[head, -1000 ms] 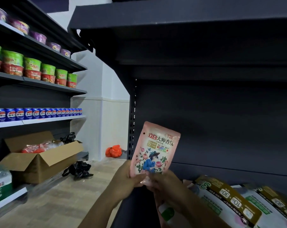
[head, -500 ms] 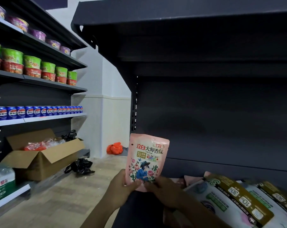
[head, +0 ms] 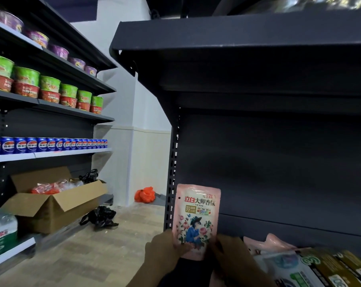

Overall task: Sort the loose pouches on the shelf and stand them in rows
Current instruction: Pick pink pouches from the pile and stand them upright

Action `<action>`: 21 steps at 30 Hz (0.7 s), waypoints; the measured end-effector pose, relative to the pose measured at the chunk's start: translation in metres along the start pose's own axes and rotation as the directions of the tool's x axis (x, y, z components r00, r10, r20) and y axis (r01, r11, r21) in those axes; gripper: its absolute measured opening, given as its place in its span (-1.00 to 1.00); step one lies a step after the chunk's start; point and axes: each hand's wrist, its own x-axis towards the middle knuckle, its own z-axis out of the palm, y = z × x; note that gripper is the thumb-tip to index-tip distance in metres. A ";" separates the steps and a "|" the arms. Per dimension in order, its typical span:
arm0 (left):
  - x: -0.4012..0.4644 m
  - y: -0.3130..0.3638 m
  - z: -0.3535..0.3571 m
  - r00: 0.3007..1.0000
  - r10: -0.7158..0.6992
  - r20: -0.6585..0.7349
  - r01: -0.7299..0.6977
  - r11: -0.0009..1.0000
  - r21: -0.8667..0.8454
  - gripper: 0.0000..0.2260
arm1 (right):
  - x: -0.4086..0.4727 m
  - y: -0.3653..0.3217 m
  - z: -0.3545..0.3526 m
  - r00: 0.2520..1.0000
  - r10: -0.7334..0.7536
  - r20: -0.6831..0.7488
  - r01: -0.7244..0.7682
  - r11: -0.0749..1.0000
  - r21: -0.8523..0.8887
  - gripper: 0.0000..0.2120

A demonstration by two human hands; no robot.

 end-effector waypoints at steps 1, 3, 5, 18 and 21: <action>0.002 -0.002 0.003 1.000 0.002 0.005 -0.001 0.999 -0.043 -0.71 | 0.000 0.002 0.000 1.000 -0.001 -0.018 0.000 1.000 -0.020 -0.71; 0.004 -0.004 0.008 1.000 0.031 0.001 -0.031 0.992 -0.121 -0.73 | 0.001 0.004 0.000 0.999 -0.015 -0.037 0.014 0.999 -0.045 -0.72; 0.007 -0.004 0.012 0.999 0.050 -0.010 -0.051 0.988 -0.149 -0.68 | 0.002 0.006 -0.001 1.000 -0.013 -0.019 0.013 0.999 -0.040 -0.73; 0.007 -0.003 0.022 0.995 0.086 -0.058 -0.096 0.978 -0.187 -0.61 | -0.007 0.008 0.001 0.999 0.007 -0.035 -0.008 1.000 -0.003 -0.77; 0.007 -0.002 0.023 0.994 0.083 -0.072 -0.096 0.975 -0.202 -0.62 | -0.010 0.008 0.001 1.000 0.021 -0.023 -0.020 1.000 0.017 -0.77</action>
